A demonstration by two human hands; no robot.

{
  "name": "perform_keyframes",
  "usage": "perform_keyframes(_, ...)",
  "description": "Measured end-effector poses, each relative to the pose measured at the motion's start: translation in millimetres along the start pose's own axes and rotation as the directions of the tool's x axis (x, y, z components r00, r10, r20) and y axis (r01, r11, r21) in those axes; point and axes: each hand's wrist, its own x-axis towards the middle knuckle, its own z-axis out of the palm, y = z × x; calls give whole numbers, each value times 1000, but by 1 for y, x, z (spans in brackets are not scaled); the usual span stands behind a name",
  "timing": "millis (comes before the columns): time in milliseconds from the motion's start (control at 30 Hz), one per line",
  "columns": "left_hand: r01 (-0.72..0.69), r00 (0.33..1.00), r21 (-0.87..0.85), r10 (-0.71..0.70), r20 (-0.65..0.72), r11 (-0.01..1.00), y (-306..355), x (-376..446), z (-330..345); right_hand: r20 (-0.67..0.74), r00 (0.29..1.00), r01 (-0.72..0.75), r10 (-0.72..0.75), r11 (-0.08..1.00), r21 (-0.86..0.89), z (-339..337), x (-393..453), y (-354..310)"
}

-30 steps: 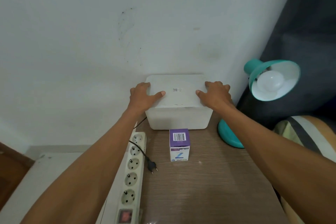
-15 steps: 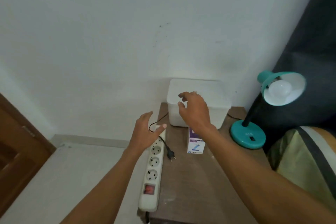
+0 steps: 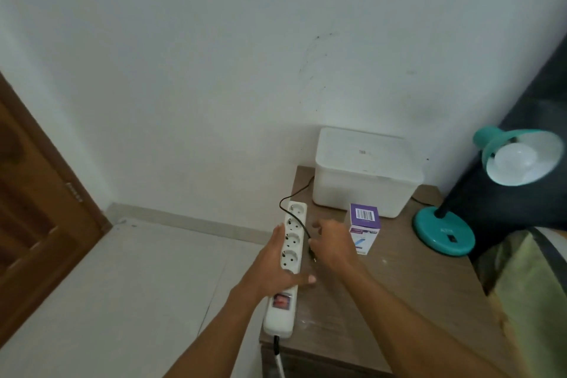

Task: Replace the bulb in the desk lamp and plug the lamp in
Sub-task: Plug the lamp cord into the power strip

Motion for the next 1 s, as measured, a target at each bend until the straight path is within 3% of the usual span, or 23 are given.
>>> perform_keyframes(233, -131, 991, -100, 132, 3, 986, -1, 3, -2, -18, 1000, 0, -1, 999, -52, 21, -1, 1)
perform_keyframes(433, -139, 990, -127, 141, 6, 982, -1, 3, 0, -29, 1000, -8, 6, 997, -71, 22, 0, 4)
perform_keyframes(700, -108, 994, -148, 111, 11, 983, 2, -1, -2, -270, 961, 27, 55, 956, 291, -9, 9, -27)
perform_keyframes(1000, -81, 997, -171, 83, 3, 982, 1, -1, -1, -187, 982, 32, 27, 953, 303, 8, 20, -39)
